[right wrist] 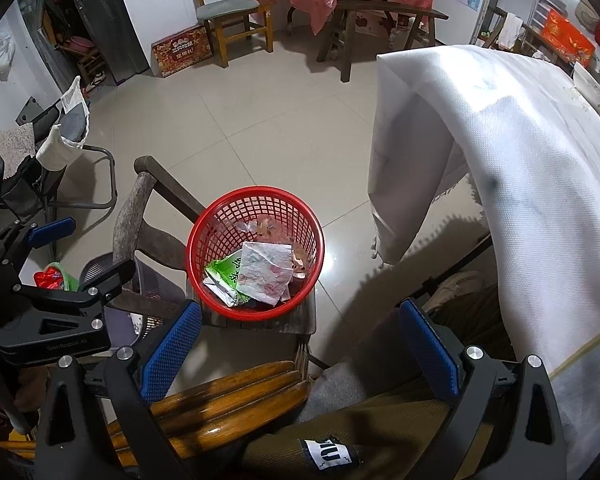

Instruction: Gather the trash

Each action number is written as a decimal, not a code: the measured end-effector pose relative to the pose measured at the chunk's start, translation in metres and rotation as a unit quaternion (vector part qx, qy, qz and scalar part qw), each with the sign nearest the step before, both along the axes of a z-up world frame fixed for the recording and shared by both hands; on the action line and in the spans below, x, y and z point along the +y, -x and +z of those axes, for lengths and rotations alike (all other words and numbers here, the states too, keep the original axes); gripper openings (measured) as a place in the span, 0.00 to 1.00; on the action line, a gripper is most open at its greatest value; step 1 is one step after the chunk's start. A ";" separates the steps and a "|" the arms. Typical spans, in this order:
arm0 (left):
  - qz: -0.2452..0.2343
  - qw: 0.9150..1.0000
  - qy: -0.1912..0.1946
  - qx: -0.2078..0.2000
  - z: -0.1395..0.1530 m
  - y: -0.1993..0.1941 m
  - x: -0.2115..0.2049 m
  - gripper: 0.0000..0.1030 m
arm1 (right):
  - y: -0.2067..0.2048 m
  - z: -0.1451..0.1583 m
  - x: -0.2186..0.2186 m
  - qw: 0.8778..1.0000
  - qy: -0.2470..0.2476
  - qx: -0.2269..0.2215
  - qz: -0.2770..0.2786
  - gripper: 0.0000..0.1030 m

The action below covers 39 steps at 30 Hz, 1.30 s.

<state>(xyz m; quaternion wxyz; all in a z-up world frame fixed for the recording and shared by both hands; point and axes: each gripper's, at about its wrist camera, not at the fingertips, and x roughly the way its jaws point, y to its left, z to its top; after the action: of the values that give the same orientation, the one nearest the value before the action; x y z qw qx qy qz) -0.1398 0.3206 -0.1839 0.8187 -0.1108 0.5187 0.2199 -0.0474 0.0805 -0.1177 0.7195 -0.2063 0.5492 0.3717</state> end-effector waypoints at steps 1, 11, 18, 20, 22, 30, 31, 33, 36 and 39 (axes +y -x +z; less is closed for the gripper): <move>-0.001 1.000 0.000 0.000 0.000 0.000 -0.001 0.93 | 0.000 0.000 0.000 1.000 0.000 0.000 0.000 0.94; -0.002 1.000 0.001 0.003 -0.003 -0.002 -0.001 0.93 | 0.002 -0.001 0.000 1.000 0.002 0.002 0.000 0.94; -0.003 1.000 0.002 0.004 -0.005 -0.002 -0.001 0.93 | 0.002 -0.001 0.001 1.000 0.002 0.003 -0.001 0.94; -0.003 1.000 0.002 0.005 -0.006 -0.002 0.000 0.93 | 0.001 -0.001 0.001 1.000 0.002 0.003 -0.001 0.94; -0.004 1.000 0.002 0.006 -0.007 -0.001 0.000 0.93 | 0.001 -0.001 0.000 1.000 0.002 0.003 -0.001 0.94; -0.008 1.000 0.005 0.008 -0.009 -0.002 0.001 0.93 | 0.002 -0.002 0.000 1.000 0.002 0.004 -0.001 0.94; -0.009 1.000 0.006 0.008 -0.010 -0.002 0.002 0.93 | 0.002 -0.002 0.000 1.000 0.002 0.004 -0.001 0.94; -0.010 1.000 0.010 0.009 -0.010 -0.003 0.003 0.93 | 0.002 -0.002 0.000 1.000 0.002 0.004 -0.002 0.94; -0.012 1.000 0.016 0.010 -0.010 -0.003 0.004 0.93 | 0.003 -0.003 -0.001 1.000 0.002 0.006 -0.003 0.94; -0.014 1.000 0.016 0.009 -0.010 -0.004 0.004 0.93 | 0.003 -0.003 -0.001 1.000 0.002 0.006 -0.003 0.94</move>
<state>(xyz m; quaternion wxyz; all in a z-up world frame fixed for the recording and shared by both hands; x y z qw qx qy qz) -0.1358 0.3248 -0.1940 0.8149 -0.1142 0.5314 0.2011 -0.0506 0.0795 -0.1205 0.7167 -0.2043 0.5549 0.3698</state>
